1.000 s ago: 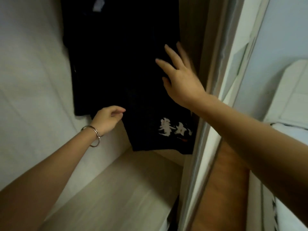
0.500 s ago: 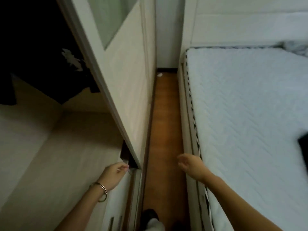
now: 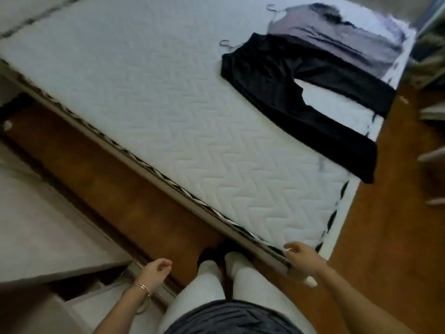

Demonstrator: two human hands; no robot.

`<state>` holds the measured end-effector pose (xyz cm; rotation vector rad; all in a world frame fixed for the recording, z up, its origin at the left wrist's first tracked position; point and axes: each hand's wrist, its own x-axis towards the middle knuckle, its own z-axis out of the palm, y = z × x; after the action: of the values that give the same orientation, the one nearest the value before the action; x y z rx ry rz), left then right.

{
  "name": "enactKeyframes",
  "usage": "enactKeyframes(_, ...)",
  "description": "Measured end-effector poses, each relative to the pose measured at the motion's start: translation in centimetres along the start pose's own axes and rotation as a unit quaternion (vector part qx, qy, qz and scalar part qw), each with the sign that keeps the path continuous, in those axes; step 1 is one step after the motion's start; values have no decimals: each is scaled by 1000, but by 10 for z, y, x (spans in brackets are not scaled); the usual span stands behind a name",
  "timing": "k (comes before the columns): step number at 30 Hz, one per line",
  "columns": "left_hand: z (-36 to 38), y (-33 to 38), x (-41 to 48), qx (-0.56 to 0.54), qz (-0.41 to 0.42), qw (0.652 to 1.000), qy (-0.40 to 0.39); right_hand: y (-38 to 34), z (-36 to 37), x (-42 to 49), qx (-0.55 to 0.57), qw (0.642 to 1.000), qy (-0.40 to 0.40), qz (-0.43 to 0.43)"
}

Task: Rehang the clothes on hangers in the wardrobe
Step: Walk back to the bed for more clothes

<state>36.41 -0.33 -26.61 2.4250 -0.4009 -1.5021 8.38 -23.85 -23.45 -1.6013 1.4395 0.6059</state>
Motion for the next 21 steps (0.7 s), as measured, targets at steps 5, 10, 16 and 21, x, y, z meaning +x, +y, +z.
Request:
enactKeyframes(5, -14, 24, 29, 107, 56, 993, -10, 63, 62, -53, 267, 954, 86, 105)
enactKeyframes(10, 31, 46, 17, 164, 89, 980, -71, 103, 121, -104, 396, 892, 77, 204)
enactKeyframes(16, 90, 84, 0, 279, 108, 943, -143, 158, 142, -131, 525, 806, 90, 258)
enactKeyframes(21, 154, 129, -8, 291, 141, 941, -95, 231, 132, -127, 569, 777, 93, 253)
